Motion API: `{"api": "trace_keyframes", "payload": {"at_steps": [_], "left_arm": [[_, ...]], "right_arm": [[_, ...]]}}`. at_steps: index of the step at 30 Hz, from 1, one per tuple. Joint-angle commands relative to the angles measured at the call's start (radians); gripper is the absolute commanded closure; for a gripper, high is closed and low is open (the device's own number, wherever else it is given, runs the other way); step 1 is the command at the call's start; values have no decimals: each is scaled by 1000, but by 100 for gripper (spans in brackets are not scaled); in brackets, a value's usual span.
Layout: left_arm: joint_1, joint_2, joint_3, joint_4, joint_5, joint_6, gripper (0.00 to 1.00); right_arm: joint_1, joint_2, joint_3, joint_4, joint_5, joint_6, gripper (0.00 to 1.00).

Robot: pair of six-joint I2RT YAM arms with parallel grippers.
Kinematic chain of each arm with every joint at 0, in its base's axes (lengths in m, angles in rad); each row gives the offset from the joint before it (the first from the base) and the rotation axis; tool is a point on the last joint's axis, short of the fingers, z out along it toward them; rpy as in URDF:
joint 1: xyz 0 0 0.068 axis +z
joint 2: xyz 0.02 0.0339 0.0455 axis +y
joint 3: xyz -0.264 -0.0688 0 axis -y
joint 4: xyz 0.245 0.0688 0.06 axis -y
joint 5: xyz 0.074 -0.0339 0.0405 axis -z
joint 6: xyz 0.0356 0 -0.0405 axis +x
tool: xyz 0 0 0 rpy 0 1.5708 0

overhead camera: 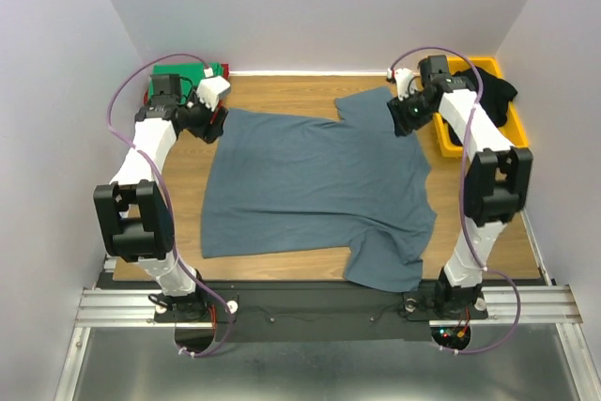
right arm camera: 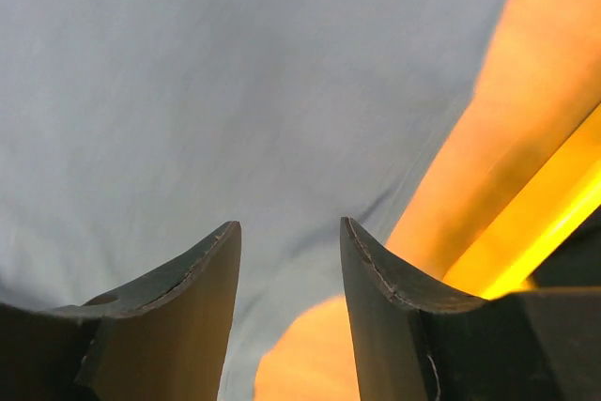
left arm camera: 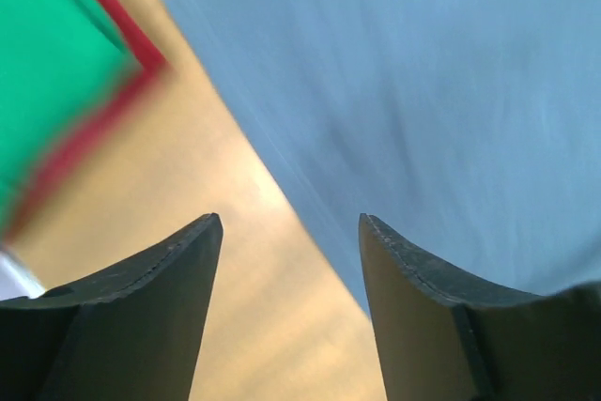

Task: Fold and stack the t-shirts
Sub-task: Flatten the tshirt out, then fold the tshirt

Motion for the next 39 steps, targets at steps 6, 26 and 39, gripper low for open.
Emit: {"api": "trace_keyframes", "payload": {"at_steps": [6, 26, 39], "left_arm": [[-3, 64, 124, 330, 98, -224, 3], [-3, 167, 117, 421, 49, -287, 2], [-1, 293, 258, 352, -12, -292, 2]], "right_arm": [[-51, 395, 494, 207, 33, 234, 48], [-51, 808, 806, 546, 64, 353, 38], [-53, 868, 770, 579, 38, 345, 48]]}}
